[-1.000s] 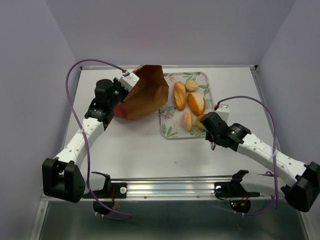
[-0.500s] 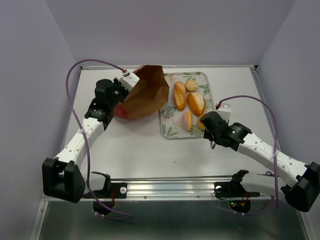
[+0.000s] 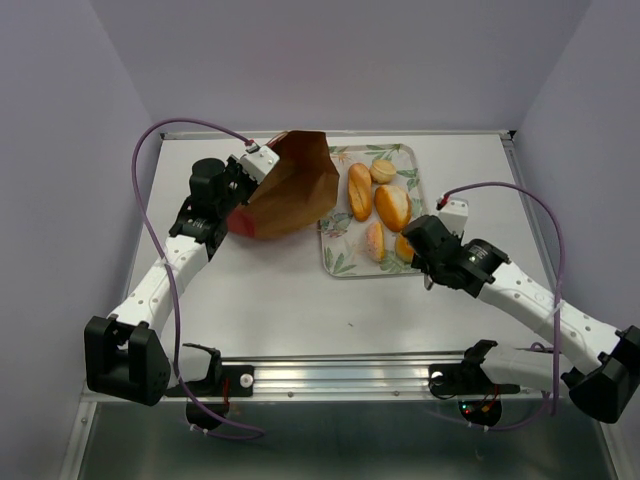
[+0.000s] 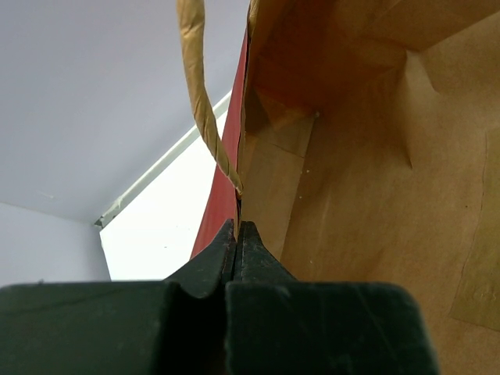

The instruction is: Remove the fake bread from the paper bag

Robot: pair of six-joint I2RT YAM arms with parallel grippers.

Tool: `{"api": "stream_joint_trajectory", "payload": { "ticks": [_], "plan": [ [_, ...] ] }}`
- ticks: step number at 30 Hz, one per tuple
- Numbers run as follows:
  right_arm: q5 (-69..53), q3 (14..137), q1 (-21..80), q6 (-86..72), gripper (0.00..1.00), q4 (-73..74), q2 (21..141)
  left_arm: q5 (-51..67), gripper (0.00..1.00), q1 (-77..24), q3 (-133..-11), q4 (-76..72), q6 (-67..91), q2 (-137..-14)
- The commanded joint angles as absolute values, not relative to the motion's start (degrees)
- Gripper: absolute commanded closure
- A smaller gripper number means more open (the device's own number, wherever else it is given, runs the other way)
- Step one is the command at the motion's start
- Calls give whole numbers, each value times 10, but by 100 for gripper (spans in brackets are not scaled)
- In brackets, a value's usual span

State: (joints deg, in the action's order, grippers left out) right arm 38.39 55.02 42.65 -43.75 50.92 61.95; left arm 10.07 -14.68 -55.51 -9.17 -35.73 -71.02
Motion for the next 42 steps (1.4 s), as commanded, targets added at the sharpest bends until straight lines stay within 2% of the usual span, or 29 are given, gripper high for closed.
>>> {"api": "stream_joint_trajectory", "payload": {
  "ticks": [1, 6, 13, 22, 33, 42],
  "plan": [
    [471, 624, 425, -404, 53, 475, 627, 103, 100, -149, -570, -126, -360, -685],
    [504, 671, 396, -304, 57, 367, 700, 96, 100, -149, -579, -126, -331, -687],
    [392, 675, 251, -206, 61, 134, 805, 56, 100, -149, -651, -104, -247, -721],
    [251, 657, 82, -160, 61, -11, 932, 39, 100, -119, -776, -55, -120, -800],
    [193, 667, 42, -127, 58, -27, 1055, 63, 100, -13, -868, 16, 30, -898],
    [218, 680, 22, -109, 53, -15, 1093, 169, 100, 63, -912, 26, 126, -958]
  ]
}}
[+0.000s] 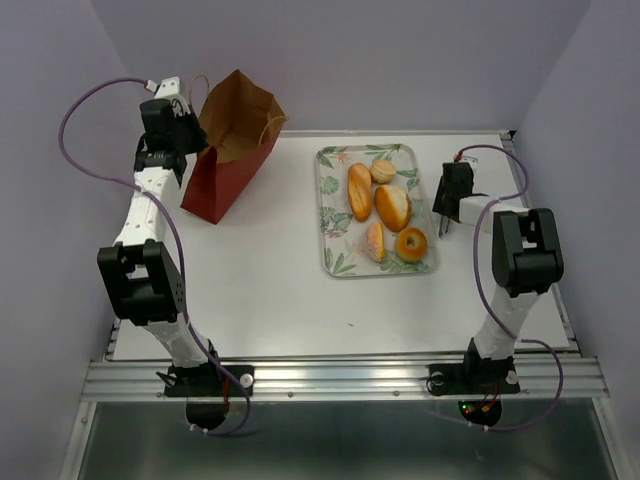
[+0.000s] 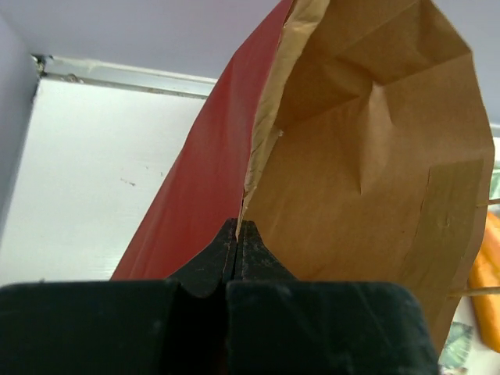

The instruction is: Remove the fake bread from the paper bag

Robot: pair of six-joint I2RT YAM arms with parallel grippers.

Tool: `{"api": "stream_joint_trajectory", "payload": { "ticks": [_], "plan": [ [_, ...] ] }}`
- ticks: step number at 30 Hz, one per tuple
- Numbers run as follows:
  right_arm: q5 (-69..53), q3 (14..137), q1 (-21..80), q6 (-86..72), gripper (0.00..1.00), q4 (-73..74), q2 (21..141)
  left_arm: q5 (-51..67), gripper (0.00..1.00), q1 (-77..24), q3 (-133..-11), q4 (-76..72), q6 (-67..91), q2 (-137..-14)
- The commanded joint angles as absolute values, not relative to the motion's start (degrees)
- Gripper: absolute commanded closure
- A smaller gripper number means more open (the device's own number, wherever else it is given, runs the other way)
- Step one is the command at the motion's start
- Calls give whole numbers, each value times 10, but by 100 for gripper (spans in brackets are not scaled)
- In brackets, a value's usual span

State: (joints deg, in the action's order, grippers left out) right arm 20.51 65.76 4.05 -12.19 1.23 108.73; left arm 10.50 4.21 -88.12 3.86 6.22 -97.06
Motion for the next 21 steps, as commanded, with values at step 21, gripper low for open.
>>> {"api": "stream_joint_trajectory", "payload": {
  "ticks": [21],
  "plan": [
    [203, 723, 17, -86, 23, 52, 1105, 138, 78, 109, -952, 30, 150, -1027]
  ]
}}
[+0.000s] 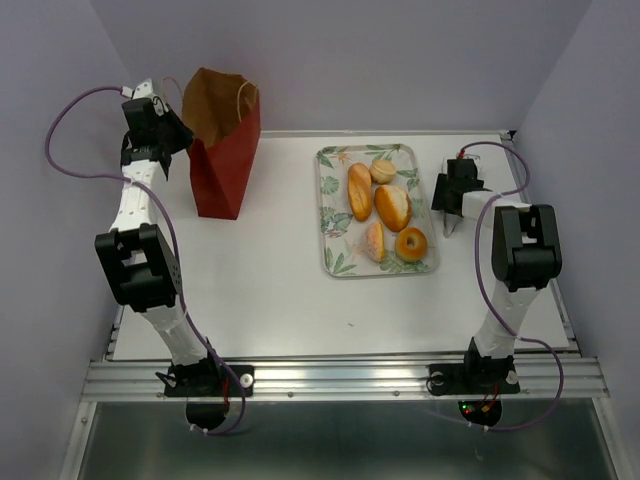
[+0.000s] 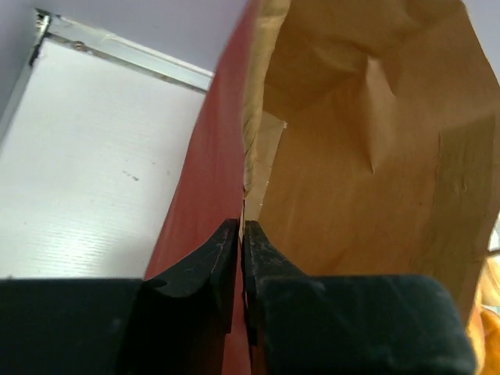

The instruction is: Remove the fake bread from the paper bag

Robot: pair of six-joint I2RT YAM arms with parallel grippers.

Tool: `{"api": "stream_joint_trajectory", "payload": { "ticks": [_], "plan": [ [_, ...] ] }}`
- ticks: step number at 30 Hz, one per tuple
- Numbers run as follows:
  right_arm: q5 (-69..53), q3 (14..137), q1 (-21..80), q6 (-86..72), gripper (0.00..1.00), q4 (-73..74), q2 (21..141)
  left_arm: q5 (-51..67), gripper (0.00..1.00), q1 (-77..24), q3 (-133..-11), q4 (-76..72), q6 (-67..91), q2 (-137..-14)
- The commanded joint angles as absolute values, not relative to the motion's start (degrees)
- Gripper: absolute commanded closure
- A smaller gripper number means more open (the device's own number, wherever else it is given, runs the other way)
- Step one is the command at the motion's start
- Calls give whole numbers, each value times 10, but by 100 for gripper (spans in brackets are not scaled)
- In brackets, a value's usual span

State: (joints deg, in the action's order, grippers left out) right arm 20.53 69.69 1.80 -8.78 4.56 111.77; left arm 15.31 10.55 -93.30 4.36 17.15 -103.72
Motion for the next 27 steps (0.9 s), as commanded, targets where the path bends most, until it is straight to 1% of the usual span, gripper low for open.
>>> {"api": "stream_joint_trajectory", "payload": {
  "ticks": [1, 2, 4, 5, 7, 8, 9, 14, 16, 17, 19, 21, 27],
  "plan": [
    [200, 728, 17, -86, 23, 54, 1101, 136, 75, 109, -954, 32, 141, -1027],
    [200, 729, 17, -85, 23, 56, 1100, 130, 70, 109, -954, 33, 136, -1027],
    [197, 732, 17, -82, 22, 59, 1093, 130, 64, 109, -960, 33, 121, -1027],
    [196, 733, 17, -81, 22, 60, 1091, 127, 58, 109, -963, 35, 116, -1027],
    [193, 736, 17, -76, 21, 61, 1085, 123, 53, 109, -969, 38, 105, -1028],
    [190, 739, 17, -72, 20, 63, 1078, 113, 48, 109, -977, 41, 92, -1028],
    [186, 742, 17, -70, 17, 65, 1074, 108, 46, 109, -982, 43, 85, -1027],
    [179, 761, 17, -63, 13, 79, 1059, 62, 38, 109, -1023, 76, 33, -1034],
    [178, 770, 17, -63, 10, 87, 1055, 51, 33, 109, -1027, 83, 11, -1033],
    [172, 775, 17, -63, 7, 89, 1051, 40, 19, 109, -1027, 87, 4, -1031],
    [167, 782, 17, -62, 0, 94, 1047, 32, 8, 108, -1027, 91, -19, -1027],
    [163, 789, 17, -63, 0, 102, 1042, 28, 1, 108, -1027, 92, -32, -1017],
    [185, 821, 17, -67, 0, 154, 1018, 6, 1, 89, -1051, 129, -110, -988]
  ]
}}
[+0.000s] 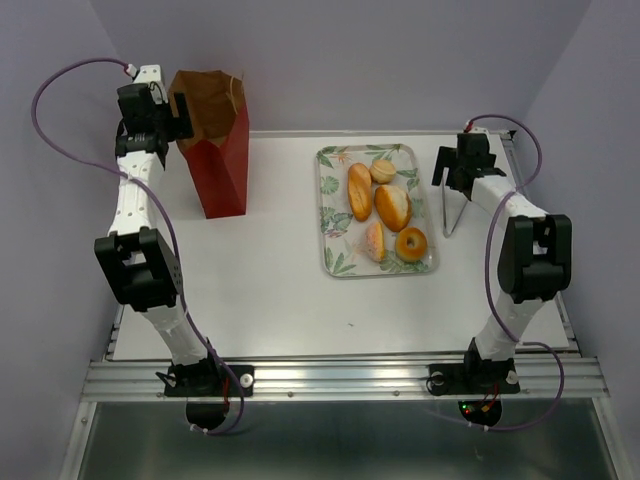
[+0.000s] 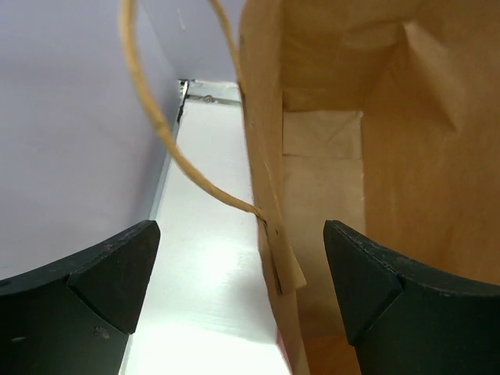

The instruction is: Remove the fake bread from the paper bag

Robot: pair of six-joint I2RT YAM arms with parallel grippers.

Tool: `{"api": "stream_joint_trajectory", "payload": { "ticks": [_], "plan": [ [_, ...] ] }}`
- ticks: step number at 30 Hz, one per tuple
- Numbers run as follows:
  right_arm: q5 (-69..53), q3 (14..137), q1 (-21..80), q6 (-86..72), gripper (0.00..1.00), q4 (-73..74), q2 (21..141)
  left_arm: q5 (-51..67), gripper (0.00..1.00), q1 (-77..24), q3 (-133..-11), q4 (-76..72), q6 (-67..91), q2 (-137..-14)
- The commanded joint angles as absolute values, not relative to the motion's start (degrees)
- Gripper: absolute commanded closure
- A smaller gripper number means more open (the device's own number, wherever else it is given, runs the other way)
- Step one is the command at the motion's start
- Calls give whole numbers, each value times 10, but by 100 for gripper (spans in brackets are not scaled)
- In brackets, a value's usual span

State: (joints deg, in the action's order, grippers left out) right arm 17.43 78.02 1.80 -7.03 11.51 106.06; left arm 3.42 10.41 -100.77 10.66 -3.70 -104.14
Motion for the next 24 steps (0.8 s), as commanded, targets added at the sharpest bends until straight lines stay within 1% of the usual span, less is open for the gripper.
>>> {"api": "stream_joint_trajectory", "payload": {
  "ticks": [1, 4, 7, 10, 13, 14, 17, 18, 20, 24],
  "plan": [
    [185, 824, 17, -69, 0, 166, 1013, 6, 1, 85, -1055, 140, -122, -983],
    [172, 815, 17, -99, 0, 210, 967, 8, 1, 74, -1043, 184, -177, -937],
    [175, 785, 17, -134, 0, 241, 937, 37, 1, 70, -1018, 213, -206, -896],
    [199, 745, 17, -188, 0, 274, 897, 87, 1, 70, -955, 258, -258, -819],
    [212, 697, 17, -204, 0, 288, 866, 133, 1, 69, -866, 280, -300, -774],
    [217, 685, 17, -210, 0, 294, 859, 141, 1, 69, -813, 286, -310, -746],
    [227, 642, 17, -217, 0, 301, 839, 119, 1, 69, -725, 257, -320, -694],
    [228, 632, 17, -220, 0, 301, 835, 93, 1, 69, -667, 243, -319, -682],
    [228, 609, 17, -241, 0, 305, 824, 60, 1, 69, -592, 200, -316, -655],
    [221, 573, 17, -262, 0, 299, 809, 42, 1, 69, -528, 169, -302, -635]
  ]
}}
